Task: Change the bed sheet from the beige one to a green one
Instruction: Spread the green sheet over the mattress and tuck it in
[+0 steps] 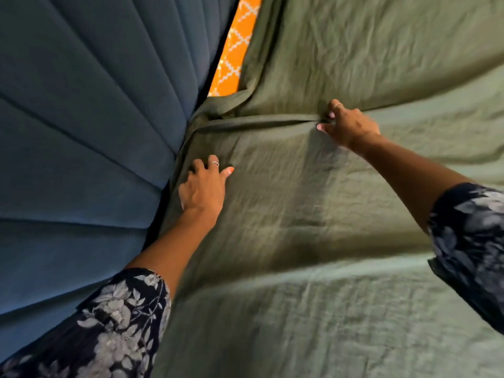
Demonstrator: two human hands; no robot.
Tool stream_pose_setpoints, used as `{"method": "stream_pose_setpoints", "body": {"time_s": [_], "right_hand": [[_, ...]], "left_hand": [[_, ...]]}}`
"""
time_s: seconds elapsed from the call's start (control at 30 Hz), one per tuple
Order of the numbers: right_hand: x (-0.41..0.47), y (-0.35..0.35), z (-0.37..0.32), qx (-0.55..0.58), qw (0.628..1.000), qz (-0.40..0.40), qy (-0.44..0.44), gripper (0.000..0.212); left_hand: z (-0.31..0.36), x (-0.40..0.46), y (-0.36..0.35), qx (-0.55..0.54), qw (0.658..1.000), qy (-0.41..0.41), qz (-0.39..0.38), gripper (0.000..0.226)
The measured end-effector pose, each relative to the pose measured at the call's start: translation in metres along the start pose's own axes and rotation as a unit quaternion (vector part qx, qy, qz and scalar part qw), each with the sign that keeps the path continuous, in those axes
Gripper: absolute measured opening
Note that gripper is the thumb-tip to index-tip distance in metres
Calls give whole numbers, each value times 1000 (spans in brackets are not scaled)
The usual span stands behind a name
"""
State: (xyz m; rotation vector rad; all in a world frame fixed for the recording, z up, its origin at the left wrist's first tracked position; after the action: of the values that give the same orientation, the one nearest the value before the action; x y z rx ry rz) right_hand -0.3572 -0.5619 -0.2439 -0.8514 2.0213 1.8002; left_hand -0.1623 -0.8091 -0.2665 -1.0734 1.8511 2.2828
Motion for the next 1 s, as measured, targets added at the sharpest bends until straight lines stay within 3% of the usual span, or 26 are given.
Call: {"method": "stream_pose_setpoints", "body": {"time_s": [0.13, 0.23, 0.3, 0.37, 0.43, 0.53, 0.63, 0.7, 0.77, 0.9, 1.0], "right_hand": [[12, 2, -11, -59, 998, -1, -3, 34], [11, 13, -23, -4, 999, 43, 29, 26], [8, 31, -36, 74, 989, 100, 74, 20], [3, 53, -55, 132, 973, 140, 124, 30], [1, 72, -73, 157, 960, 157, 171, 39], [5, 78, -88, 137, 959, 159, 189, 31], [27, 41, -76, 49, 987, 74, 136, 28], [39, 16, -63, 14, 995, 3, 97, 31], [41, 15, -64, -12, 997, -16, 77, 34], [28, 67, -86, -54, 992, 100, 46, 41], [36, 86, -137, -41, 975, 157, 152, 33]], "left_hand": [[13, 3, 0, 21, 996, -75, 41, 34], [19, 7, 13, 97, 985, -121, 81, 12], [20, 16, 24, 121, 986, -104, 47, 23], [21, 27, 43, 130, 986, -81, 59, 31], [18, 38, 61, 154, 984, -54, 68, 33], [10, 50, 63, 169, 984, -16, 47, 33], [8, 49, 43, 111, 994, 22, 3, 33], [7, 43, 36, 62, 997, 45, 31, 32], [-3, 31, 41, 15, 991, 101, 81, 29], [4, 37, 10, -145, 983, 102, 38, 65], [4, 34, 8, -179, 970, 110, 121, 70]]}}
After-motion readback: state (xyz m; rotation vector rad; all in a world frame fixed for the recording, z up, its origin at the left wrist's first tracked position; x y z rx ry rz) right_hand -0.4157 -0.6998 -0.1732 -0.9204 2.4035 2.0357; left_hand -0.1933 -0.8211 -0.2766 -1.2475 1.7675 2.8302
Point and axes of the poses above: each hand's wrist, its own x-axis towards the middle knuckle, its own y-axis out of the back of the hand, z = x × y, the point moved 10 cm from there along x, towards the middle knuckle, and after that the axes turned 14 degrees about -z, right-handed, at the moved point
